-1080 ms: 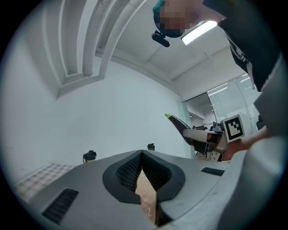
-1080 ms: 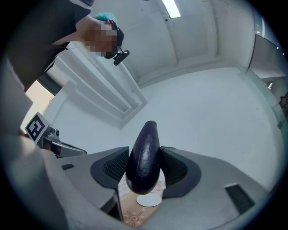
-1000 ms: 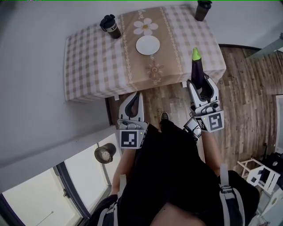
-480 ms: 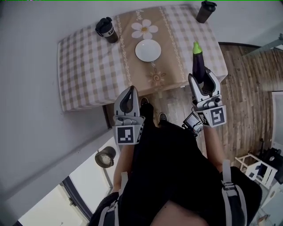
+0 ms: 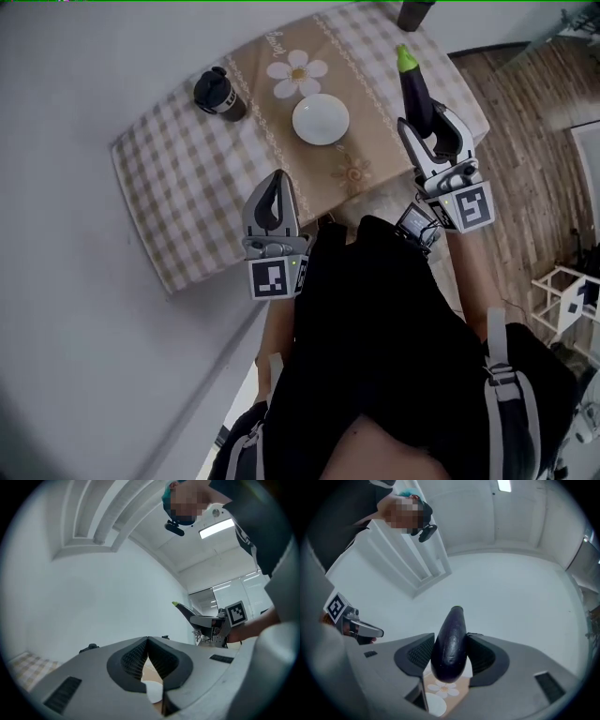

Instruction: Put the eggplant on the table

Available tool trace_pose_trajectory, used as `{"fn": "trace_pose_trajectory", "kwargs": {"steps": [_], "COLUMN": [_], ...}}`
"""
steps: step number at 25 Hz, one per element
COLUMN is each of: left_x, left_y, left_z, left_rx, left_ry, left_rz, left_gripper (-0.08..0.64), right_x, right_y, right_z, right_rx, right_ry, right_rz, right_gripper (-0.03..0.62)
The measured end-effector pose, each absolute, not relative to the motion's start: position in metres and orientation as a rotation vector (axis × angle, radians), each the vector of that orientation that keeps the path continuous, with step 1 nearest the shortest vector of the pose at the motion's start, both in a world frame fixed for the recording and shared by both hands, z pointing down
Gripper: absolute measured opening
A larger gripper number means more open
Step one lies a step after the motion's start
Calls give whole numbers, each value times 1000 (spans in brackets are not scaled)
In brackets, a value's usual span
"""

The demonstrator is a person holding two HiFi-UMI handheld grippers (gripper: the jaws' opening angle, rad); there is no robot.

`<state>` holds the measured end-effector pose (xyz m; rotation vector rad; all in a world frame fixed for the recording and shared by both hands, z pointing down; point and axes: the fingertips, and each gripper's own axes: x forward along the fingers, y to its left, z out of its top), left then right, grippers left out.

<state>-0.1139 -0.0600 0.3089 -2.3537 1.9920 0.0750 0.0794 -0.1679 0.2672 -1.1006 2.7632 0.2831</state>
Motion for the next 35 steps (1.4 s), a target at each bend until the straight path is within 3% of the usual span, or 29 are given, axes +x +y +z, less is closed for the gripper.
{"fn": "trace_pose_trajectory", "kwargs": {"steps": [35], "left_x": [-146], "left_y": [-92], "left_z": [359], "left_rx": [-2479], "left_ry": [1945], "left_rz": [10], "left_gripper": [-11], "right_x": [13], "right_y": [-214], "right_z": [299], "right_rx": [-1031], "right_ry": [2971], "right_rz": [566], "right_gripper": [225]}}
